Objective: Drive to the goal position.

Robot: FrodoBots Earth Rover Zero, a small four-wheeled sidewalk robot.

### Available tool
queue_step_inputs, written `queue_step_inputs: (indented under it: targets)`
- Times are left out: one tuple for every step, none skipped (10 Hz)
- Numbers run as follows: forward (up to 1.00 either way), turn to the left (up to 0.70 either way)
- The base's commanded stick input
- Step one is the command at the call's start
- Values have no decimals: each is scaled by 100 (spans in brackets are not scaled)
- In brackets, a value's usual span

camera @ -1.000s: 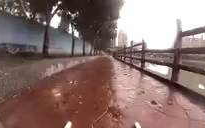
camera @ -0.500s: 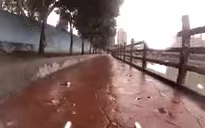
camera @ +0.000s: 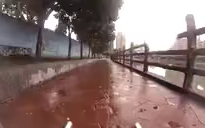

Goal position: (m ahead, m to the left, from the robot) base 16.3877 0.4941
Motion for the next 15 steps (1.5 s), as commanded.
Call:
queue_step_inputs:
  targets:
    - [50,0]
    - [50,0]
    - [50,0]
    - [50,0]
    - [50,0]
    - [50,0]
    - [50,0]
    - [50,0]
    - [50,0]
    - [50,0]
    - [50,0]
    - [50,0]
    - [50,0]
    - [50,0]
    - [50,0]
